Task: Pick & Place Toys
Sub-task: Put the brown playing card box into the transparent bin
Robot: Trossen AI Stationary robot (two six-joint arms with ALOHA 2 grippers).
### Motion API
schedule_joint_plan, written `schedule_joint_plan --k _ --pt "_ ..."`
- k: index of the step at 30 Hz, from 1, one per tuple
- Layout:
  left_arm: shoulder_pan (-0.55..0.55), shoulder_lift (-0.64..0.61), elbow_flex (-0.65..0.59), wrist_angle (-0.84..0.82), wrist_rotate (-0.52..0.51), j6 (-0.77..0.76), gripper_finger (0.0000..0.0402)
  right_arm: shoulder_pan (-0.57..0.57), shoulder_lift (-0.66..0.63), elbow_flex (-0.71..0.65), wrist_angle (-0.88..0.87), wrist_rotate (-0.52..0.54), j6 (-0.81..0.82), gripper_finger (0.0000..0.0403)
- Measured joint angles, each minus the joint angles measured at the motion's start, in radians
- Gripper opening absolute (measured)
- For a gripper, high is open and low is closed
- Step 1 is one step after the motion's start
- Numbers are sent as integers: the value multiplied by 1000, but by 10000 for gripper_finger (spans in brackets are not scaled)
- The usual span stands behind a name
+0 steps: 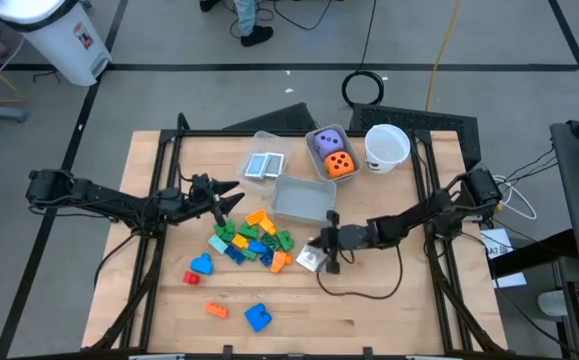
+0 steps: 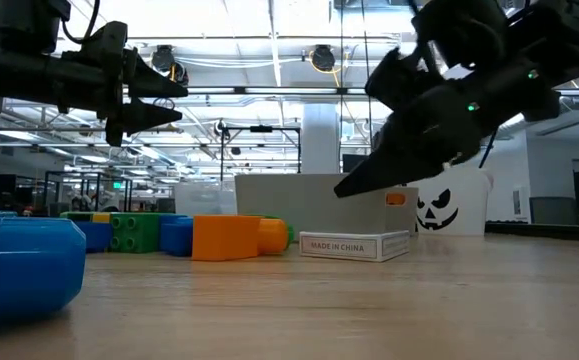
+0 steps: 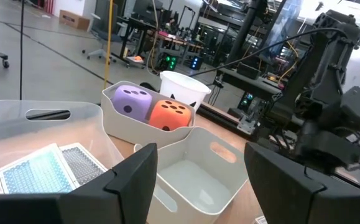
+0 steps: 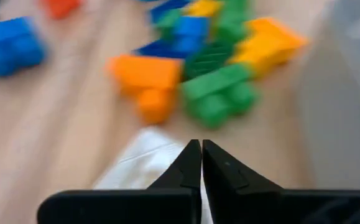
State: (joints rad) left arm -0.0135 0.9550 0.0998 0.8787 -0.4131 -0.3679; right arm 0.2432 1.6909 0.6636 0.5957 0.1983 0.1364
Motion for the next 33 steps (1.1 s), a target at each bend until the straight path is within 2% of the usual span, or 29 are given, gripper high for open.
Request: schedule_joint_plan --k 2,9,15,18,25,29,33 --pt "0 0 0 0 0 -1 246 15 0 0 -25 -39 8 1" --pt "0 0 0 0 0 -4 246 13 -14 4 -265 -53 71 1" --pt "0 0 0 1 0 -4 246 15 -115 0 -388 -269 230 0" --pt "0 0 0 1 0 -3 246 38 -181 -3 -393 -359 296 0" --pt "0 0 0 -5 0 -4 246 181 -294 -1 -242 -326 200 0" --pt "0 0 0 -10 0 -12 246 265 -268 4 -215 -235 140 0" --pt "0 0 0 -10 0 -17 246 268 -190 55 -334 -226 126 0"
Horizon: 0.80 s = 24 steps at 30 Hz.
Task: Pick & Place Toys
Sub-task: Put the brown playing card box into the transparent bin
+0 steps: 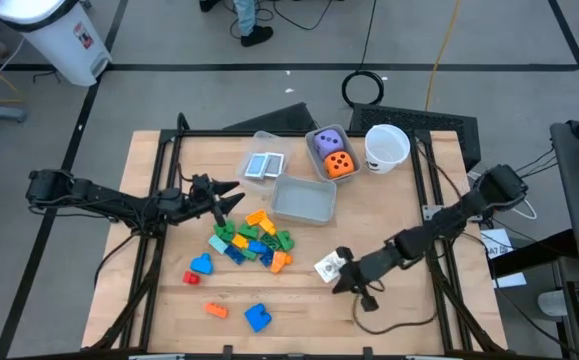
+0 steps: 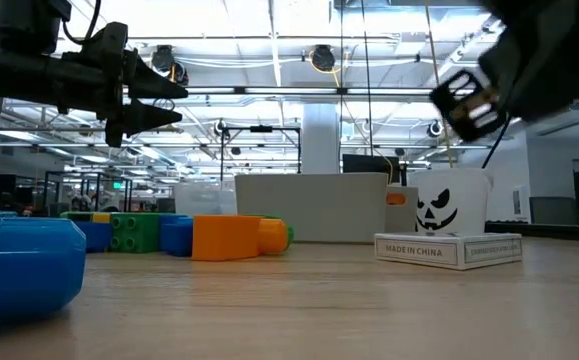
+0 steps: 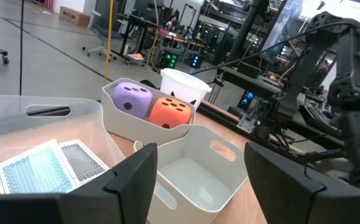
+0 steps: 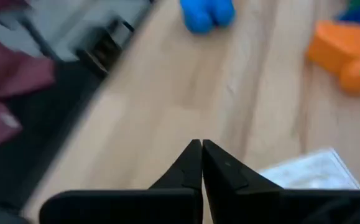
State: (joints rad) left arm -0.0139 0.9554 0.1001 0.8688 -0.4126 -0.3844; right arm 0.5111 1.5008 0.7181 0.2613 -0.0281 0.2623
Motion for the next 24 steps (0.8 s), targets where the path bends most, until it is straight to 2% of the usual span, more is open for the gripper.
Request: schedule_joint_plan --k 4,7,11,19,24 --pt "0 0 0 0 0 -3 246 -19 80 60 -179 1 -91 0" --pt "0 0 0 0 0 -4 246 -27 112 83 -236 1 -119 0" --pt "0 0 0 -3 0 -2 246 -48 148 84 -214 10 -155 0" --pt "0 0 0 -3 0 5 246 -122 215 84 -118 133 -165 0" --pt "0 0 0 -3 0 5 246 -127 182 84 -114 132 -186 0"
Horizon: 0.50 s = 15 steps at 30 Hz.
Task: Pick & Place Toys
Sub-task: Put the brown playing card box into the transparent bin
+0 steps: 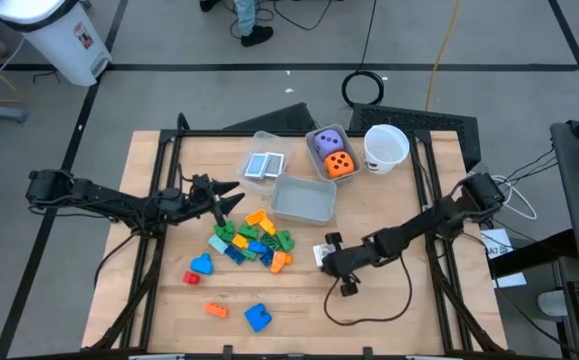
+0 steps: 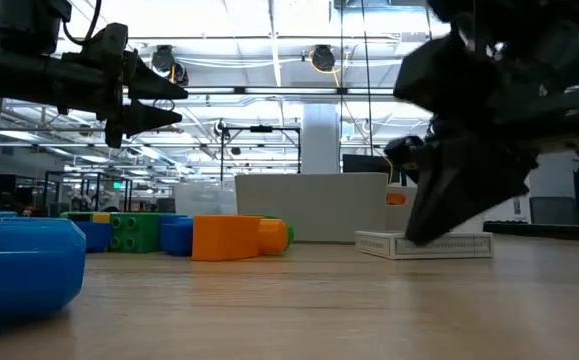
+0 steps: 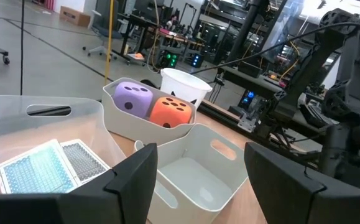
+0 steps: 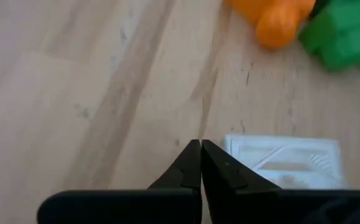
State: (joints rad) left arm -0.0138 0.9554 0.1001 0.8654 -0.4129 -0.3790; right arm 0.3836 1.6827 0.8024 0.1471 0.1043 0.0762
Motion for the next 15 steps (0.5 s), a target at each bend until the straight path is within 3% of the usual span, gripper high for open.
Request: schedule_joint_plan --k 2,7,15 --pt "0 0 0 0 0 0 246 0 -29 0 4 18 -27 0" --pt "0 0 0 -1 0 0 246 0 -52 -7 -10 244 -62 0" --pt "-1 0 0 -2 2 -1 246 -4 -61 -10 -245 256 19 0"
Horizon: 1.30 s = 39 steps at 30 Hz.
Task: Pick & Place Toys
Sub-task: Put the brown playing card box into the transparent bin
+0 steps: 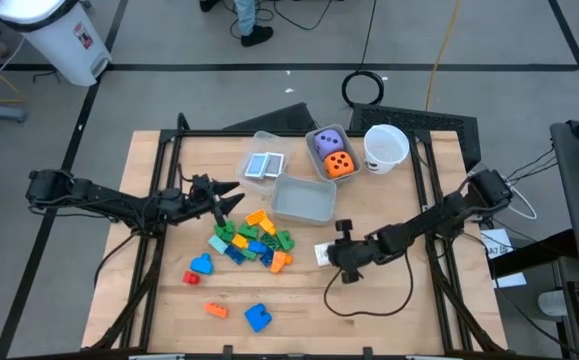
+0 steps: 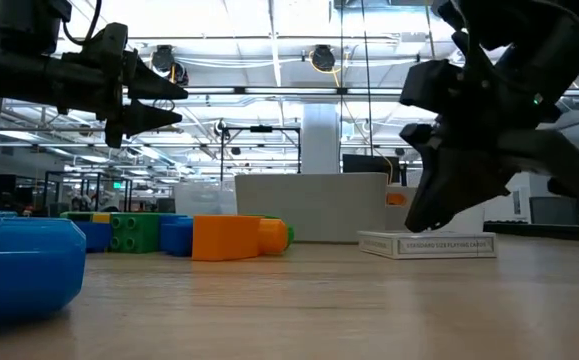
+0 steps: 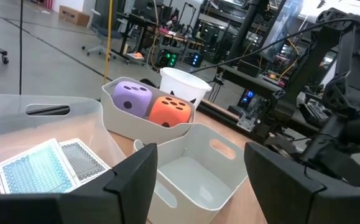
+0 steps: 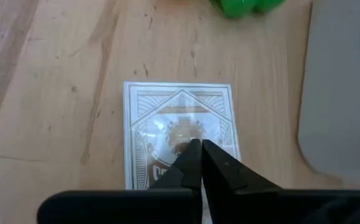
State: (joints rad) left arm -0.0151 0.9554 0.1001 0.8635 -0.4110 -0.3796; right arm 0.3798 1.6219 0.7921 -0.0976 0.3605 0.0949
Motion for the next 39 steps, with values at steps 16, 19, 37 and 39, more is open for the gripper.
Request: schedule_joint_plan --k 16,19,37,39 --pt "0 0 0 0 1 -1 246 22 -21 -3 109 -317 53 0" --pt "0 0 0 0 1 0 246 31 -60 -4 170 -267 49 4" --pt "0 0 0 -8 2 -19 246 186 -87 -2 402 -229 9 343" --pt "0 0 0 -8 1 -19 246 185 -87 -2 349 -229 -34 374"
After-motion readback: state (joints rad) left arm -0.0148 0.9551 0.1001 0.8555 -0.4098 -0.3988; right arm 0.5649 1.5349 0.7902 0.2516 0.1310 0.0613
